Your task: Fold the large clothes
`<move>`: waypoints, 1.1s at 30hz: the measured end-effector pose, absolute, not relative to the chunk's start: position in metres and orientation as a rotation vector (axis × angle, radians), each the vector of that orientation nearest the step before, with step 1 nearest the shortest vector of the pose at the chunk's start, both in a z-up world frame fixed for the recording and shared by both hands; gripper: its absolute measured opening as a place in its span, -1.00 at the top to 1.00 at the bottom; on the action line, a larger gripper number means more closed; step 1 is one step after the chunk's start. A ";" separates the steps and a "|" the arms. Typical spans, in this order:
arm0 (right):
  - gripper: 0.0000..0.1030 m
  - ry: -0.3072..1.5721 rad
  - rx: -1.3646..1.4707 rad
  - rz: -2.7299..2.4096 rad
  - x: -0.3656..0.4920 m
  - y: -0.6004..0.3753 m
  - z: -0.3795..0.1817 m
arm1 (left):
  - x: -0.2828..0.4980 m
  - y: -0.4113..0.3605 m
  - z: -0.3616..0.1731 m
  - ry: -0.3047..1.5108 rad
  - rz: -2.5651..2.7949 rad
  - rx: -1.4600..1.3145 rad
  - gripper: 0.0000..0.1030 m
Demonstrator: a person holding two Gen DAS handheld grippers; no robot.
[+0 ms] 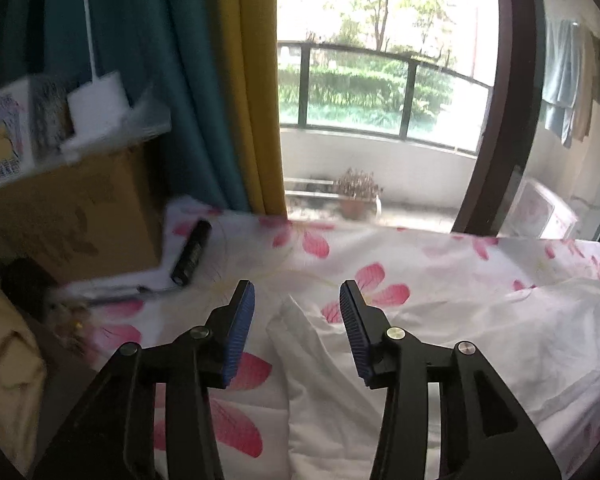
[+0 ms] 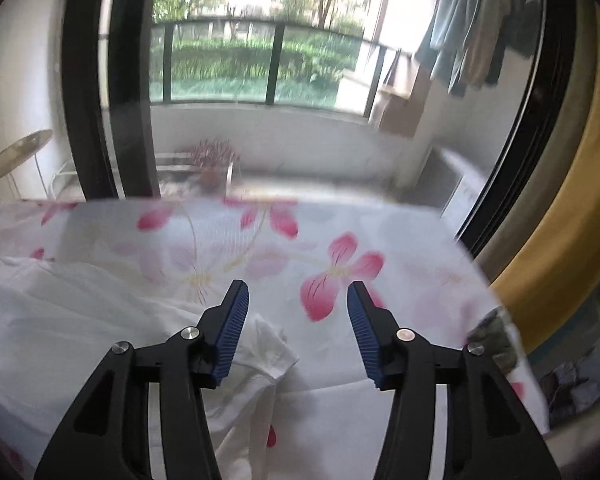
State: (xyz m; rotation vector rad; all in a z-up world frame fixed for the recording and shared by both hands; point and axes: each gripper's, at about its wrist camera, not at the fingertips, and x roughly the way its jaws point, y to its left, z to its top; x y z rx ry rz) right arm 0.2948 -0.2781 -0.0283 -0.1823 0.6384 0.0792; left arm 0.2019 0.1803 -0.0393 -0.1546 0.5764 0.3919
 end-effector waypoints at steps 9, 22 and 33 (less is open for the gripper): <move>-0.12 0.568 -0.253 0.317 0.236 -0.220 -0.005 | 0.194 0.114 -0.038 0.635 0.144 -0.033 0.07; -0.12 0.685 -0.379 0.595 0.187 -0.145 -0.053 | 0.203 0.033 -0.073 0.737 -0.100 0.126 0.07; -0.10 0.699 -0.479 0.606 0.187 -0.125 -0.069 | 0.217 0.020 -0.092 0.840 -0.135 0.235 0.07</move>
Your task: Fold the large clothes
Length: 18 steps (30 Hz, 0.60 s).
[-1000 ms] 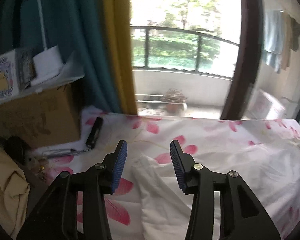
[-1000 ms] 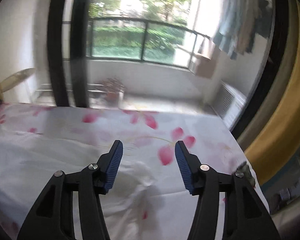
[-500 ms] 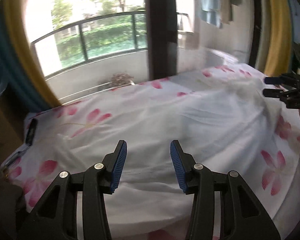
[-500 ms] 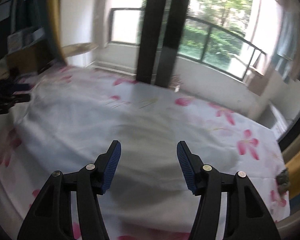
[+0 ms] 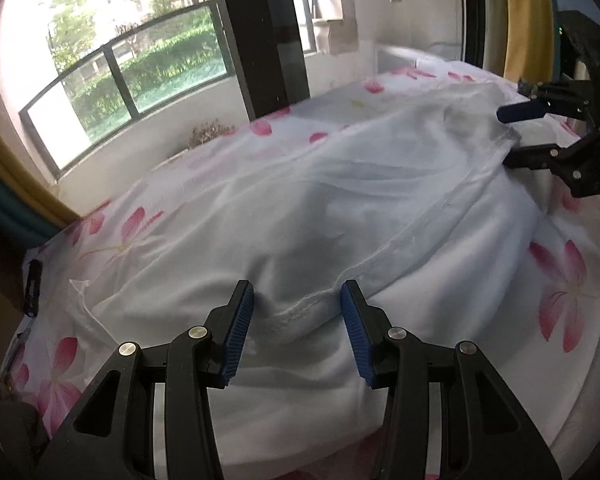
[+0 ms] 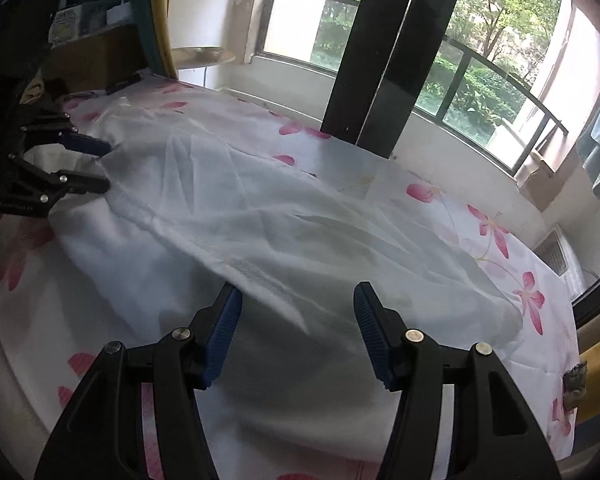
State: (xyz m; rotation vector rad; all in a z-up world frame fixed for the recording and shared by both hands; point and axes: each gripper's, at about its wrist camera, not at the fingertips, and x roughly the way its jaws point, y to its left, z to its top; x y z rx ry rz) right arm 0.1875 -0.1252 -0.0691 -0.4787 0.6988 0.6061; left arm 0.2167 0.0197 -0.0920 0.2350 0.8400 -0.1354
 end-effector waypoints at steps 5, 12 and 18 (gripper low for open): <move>0.83 0.694 -0.500 0.622 0.198 -0.119 -0.065 | 0.218 0.020 -0.085 0.834 -0.167 0.247 0.07; 0.96 0.652 -0.486 0.621 0.229 -0.121 -0.043 | 0.228 0.018 -0.074 0.805 -0.226 0.218 0.07; 0.96 0.630 -0.459 0.606 0.258 -0.118 -0.032 | 0.246 0.022 -0.081 0.852 -0.206 0.218 -0.19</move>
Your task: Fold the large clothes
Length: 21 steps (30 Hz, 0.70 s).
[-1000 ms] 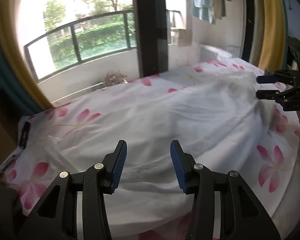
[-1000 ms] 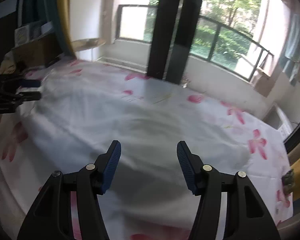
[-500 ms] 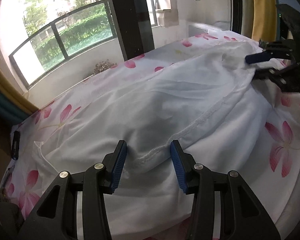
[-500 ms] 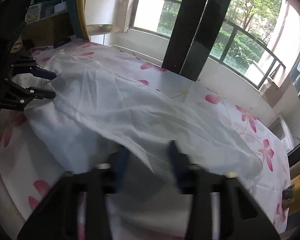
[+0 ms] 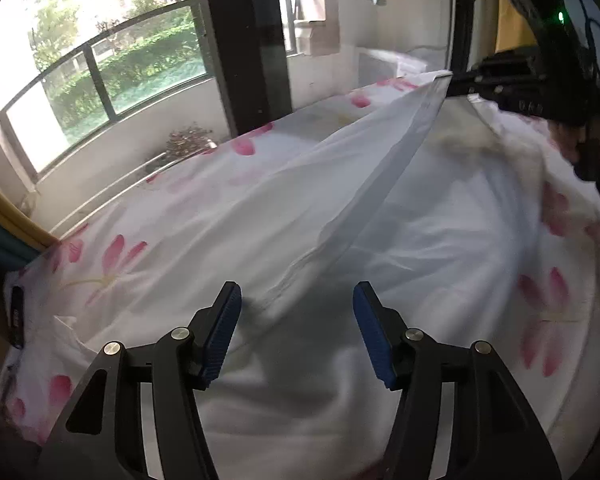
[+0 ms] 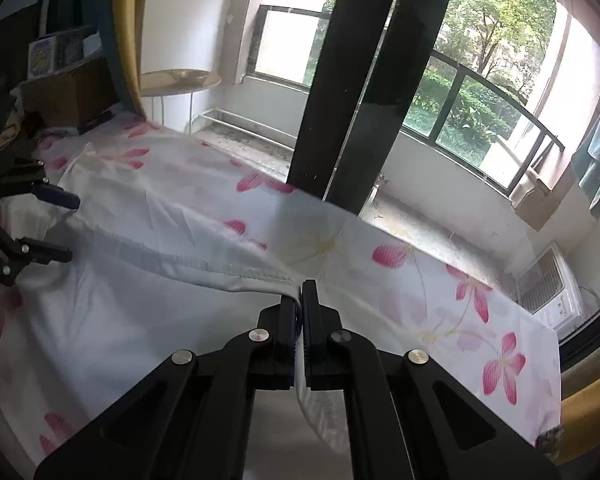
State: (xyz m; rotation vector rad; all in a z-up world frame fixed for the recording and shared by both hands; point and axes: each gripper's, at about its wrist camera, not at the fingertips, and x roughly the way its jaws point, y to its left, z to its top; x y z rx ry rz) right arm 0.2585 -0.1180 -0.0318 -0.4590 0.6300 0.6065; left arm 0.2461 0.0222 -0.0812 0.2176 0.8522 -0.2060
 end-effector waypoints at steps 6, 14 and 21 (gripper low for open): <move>0.96 0.651 -0.416 0.614 0.284 -0.115 -0.035 | 0.269 0.043 -0.078 0.871 -0.132 0.216 -0.19; 0.96 0.698 -0.375 0.615 0.315 -0.113 -0.048 | 0.297 0.060 -0.086 0.915 -0.119 0.255 -0.19; 0.95 0.758 -0.344 0.570 0.342 -0.112 -0.063 | 0.324 0.078 -0.098 0.931 -0.039 0.246 -0.19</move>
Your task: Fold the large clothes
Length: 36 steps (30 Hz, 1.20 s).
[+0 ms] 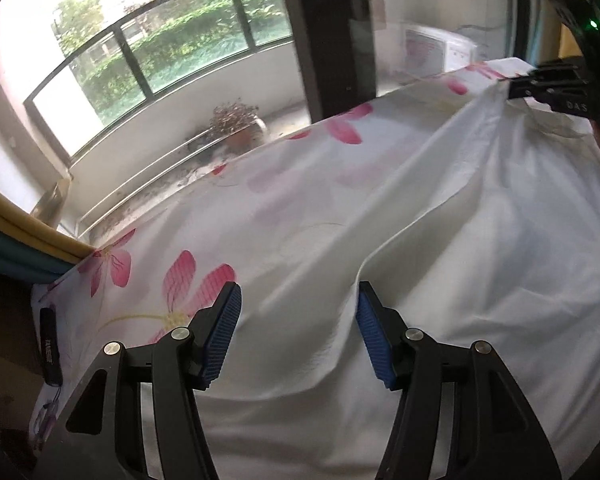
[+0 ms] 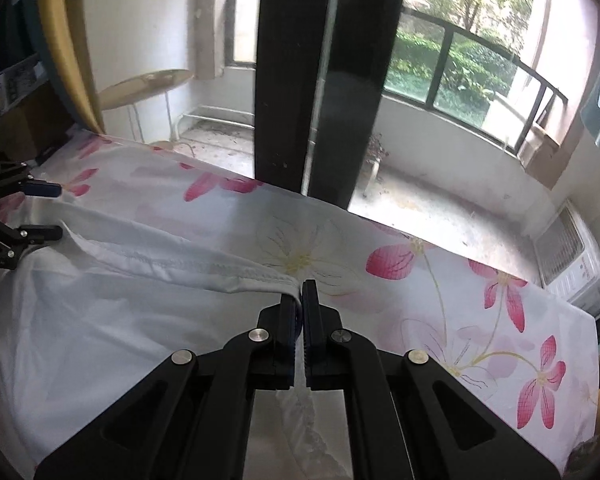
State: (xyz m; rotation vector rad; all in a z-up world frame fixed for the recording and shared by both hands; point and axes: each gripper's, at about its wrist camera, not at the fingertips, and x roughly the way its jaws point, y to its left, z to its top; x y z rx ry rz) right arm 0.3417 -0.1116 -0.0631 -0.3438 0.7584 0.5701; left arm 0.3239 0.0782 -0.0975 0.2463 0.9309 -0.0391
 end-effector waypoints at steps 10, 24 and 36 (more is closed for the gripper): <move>-0.45 0.769 -0.328 0.437 0.364 -0.129 -0.060 | 0.338 0.129 -0.087 0.918 0.062 0.082 -0.19; -0.46 0.781 -0.284 0.316 0.349 -0.203 -0.041 | 0.264 0.183 -0.031 0.795 0.000 -0.108 -0.20; -0.46 0.835 -0.205 0.223 0.312 -0.278 -0.053 | 0.266 0.193 -0.097 0.959 0.147 0.074 -0.22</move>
